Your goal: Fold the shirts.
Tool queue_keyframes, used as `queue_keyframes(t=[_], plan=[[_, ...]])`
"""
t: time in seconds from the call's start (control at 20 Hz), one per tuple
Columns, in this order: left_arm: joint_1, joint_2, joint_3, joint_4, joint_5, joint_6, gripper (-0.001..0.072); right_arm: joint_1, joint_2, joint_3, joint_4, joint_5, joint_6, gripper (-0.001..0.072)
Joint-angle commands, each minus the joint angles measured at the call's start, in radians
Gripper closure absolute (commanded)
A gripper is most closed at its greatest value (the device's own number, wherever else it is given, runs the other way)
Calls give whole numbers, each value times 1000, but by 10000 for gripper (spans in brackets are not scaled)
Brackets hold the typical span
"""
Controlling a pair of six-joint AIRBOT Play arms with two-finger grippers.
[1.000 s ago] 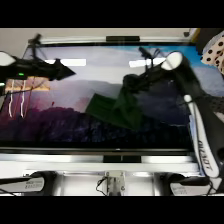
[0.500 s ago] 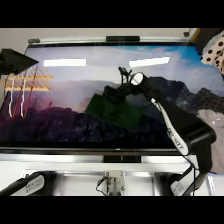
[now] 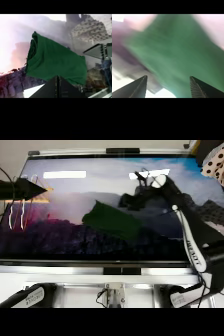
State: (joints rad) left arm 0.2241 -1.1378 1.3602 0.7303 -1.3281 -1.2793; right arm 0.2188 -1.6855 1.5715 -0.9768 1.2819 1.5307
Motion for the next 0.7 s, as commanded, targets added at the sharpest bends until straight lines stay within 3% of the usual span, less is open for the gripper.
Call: queue_keyframes(t=[0.0,0.05,0.15,0.4,0.65], plan=[[0,1,-61,8,0,15,675,-125,84,-101,-329,282,59,92],[0,1,-64,8,0,16,676,-150,97,-165,-293,264,71,42],[0,2,-64,7,1,16,675,-166,103,-287,-156,173,67,42],[0,7,-64,7,1,35,675,-147,103,-461,-7,-95,40,42],[0,8,-64,7,37,38,675,-146,57,-477,84,-161,16,42]])
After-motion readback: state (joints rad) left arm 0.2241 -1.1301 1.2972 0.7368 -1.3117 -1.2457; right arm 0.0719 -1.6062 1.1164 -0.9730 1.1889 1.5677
